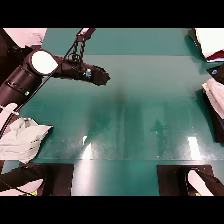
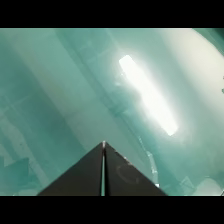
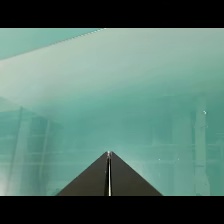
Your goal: Fold the shirts.
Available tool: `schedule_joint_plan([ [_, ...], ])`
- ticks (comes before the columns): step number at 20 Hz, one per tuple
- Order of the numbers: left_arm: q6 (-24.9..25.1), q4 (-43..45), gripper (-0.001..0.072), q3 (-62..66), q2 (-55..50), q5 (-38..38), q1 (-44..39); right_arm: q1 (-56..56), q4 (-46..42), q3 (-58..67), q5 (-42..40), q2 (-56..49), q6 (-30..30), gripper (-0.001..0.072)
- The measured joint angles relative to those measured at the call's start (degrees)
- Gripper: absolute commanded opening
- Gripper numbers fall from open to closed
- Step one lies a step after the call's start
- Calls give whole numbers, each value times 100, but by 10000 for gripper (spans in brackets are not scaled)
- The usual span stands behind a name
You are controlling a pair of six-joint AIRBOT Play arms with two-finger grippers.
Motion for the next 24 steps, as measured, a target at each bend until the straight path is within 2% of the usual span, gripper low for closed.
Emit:
schedule_joint_plan([
  [16,-2,-85,27,39,17,-2,39,13,2,0,79,0,0,20],
  [18,-13,-66,27,216,131,-323,245,15,2,0,92,0,-2,20],
  [21,-79,483,28,501,579,-1290,793,15,2,0,125,2,-2,20],
  [22,-155,876,113,549,754,-1685,994,15,2,0,129,2,-2,19],
  [23,-240,1340,514,581,920,-2129,1180,15,2,0,133,2,-2,19],
  [24,-350,1878,720,605,1088,-2594,1368,15,2,0,136,2,-2,20],
])
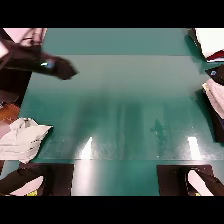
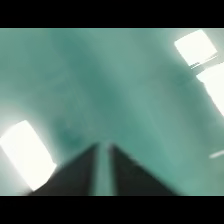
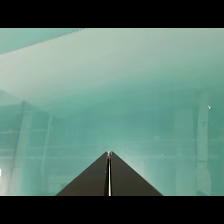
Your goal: Fold the shirts.
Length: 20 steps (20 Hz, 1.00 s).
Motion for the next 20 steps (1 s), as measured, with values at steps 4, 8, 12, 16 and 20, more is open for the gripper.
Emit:
schedule_joint_plan([
  [4,-404,1698,661,-295,389,-1095,616,0,0,0,11,0,-2,20],
  [8,-669,2328,661,-1596,496,-1178,1075,0,0,-2,33,0,-2,20],
  [12,-929,2669,661,-3287,531,-761,1611,0,0,-2,55,0,-4,20],
  [16,-1102,2732,653,-4378,535,-286,1982,0,0,0,68,0,-4,20],
  [20,-1161,2761,26,-4562,538,-125,2092,0,0,0,70,0,-7,20],
])
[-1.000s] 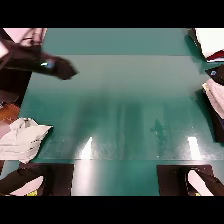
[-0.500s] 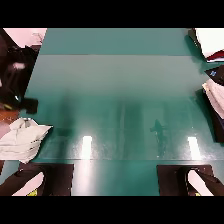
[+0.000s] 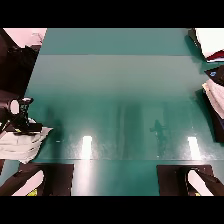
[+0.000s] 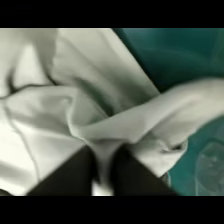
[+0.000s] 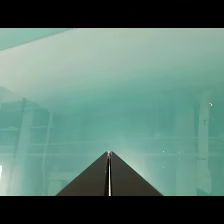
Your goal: Fold the shirts.
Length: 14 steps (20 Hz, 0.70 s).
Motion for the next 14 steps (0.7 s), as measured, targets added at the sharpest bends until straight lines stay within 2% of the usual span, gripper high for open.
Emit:
schedule_joint_plan([
  [3,48,-83,25,595,15,-66,24,0,0,-2,-44,2,0,20],
  [5,240,-431,25,1373,61,-153,31,0,9,-2,-140,4,0,20],
  [7,588,-1244,25,2415,114,-175,33,0,33,-2,-260,4,0,20],
  [10,1237,-3051,25,4026,155,-39,-168,0,50,0,-442,4,0,20],
  [12,1589,-3967,25,4922,166,205,-612,0,55,9,-568,4,2,20],
  [14,1836,-4511,25,5508,166,468,-1224,0,55,92,-673,4,2,20],
])
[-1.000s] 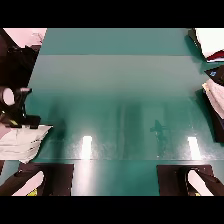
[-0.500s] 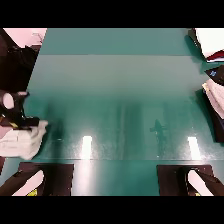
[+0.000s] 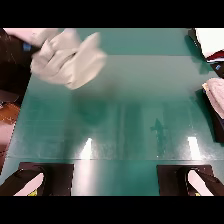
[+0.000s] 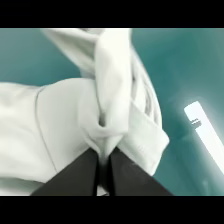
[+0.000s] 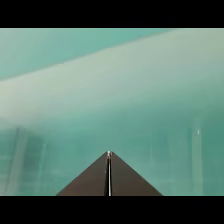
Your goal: Fold the shirts.
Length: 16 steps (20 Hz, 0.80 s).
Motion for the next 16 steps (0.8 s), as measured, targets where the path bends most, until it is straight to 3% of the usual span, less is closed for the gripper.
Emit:
schedule_joint_plan([
  [4,385,-422,26,470,-315,282,-1161,0,0,457,-205,0,0,19],
  [8,632,-422,26,592,-1397,-81,-1871,0,-9,1014,-267,2,0,20],
  [9,671,-393,56,605,-1718,-151,-1945,0,-17,1121,-264,2,0,19],
  [11,678,-216,654,623,-2369,-186,-2035,0,-28,1285,-216,2,0,20],
  [16,24,807,638,643,-3213,-446,-1873,0,-59,1438,-4,-39,-2,20],
])
